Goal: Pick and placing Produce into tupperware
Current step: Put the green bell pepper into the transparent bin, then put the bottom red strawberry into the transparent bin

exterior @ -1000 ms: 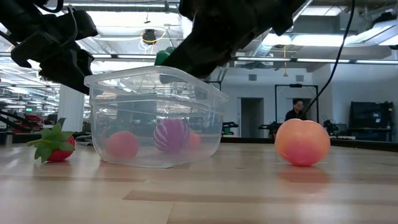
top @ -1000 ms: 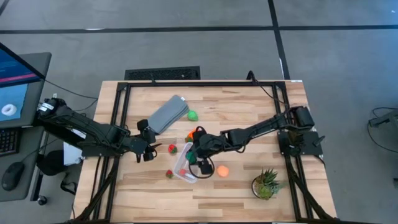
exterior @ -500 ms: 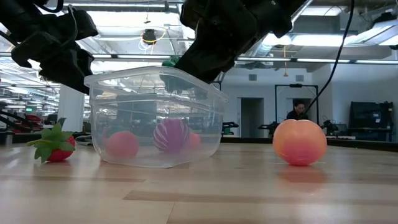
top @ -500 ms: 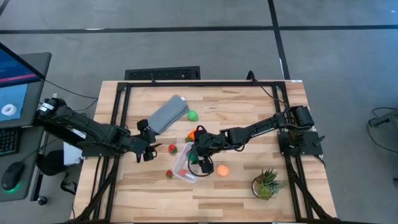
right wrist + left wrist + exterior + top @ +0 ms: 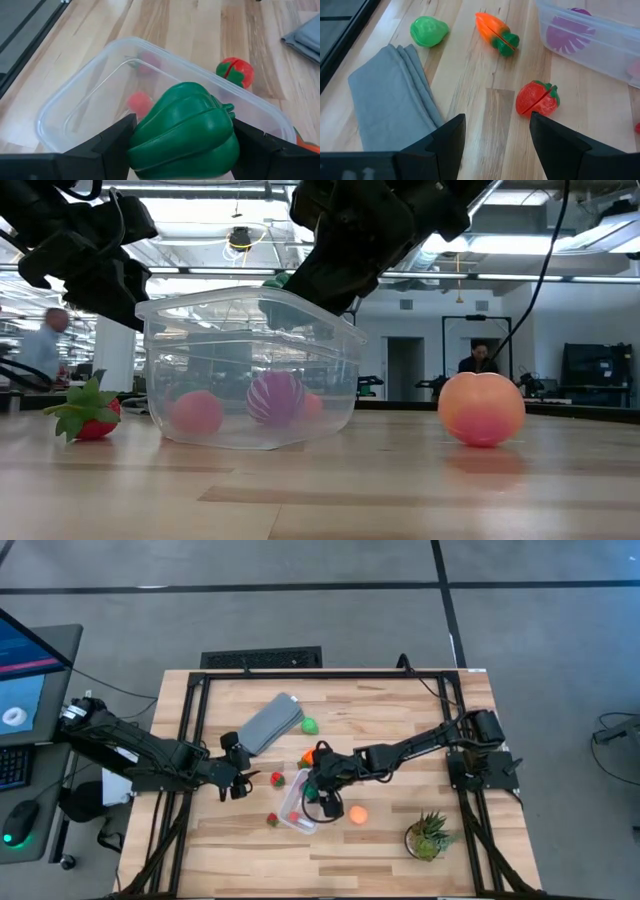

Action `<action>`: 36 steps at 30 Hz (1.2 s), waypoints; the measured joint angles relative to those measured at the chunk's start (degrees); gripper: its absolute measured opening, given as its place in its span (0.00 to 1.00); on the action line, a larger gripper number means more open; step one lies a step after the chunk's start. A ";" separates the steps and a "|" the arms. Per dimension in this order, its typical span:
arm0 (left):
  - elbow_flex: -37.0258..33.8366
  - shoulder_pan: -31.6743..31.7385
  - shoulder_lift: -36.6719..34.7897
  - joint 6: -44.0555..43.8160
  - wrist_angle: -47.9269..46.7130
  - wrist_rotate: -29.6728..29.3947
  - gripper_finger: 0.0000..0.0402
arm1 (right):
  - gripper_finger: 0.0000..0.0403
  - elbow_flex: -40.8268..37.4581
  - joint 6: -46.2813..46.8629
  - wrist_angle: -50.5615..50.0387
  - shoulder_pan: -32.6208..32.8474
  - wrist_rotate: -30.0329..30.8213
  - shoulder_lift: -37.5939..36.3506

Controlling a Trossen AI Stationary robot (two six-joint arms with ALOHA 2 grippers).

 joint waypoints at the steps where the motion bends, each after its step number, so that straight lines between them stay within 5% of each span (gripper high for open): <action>1: 0.00 0.00 0.00 0.00 0.00 0.00 0.52 | 0.71 0.00 0.02 0.00 0.00 -0.10 0.00; 13: 0.00 0.00 0.00 0.00 0.00 0.00 0.52 | 0.91 -0.02 0.40 0.30 0.00 -0.30 0.00; 22: 0.00 0.00 0.00 -0.02 -0.02 0.00 0.52 | 0.87 -0.02 -2.76 0.11 1.63 0.25 -5.34; 29: 0.00 -0.02 0.00 -0.74 0.00 1.60 0.52 | 0.82 -0.02 -2.13 -9.15 4.18 1.11 -12.50; 36: 0.00 -0.73 0.00 -2.24 -0.01 9.21 0.52 | 0.81 -0.02 2.07 -22.33 7.80 11.72 -18.28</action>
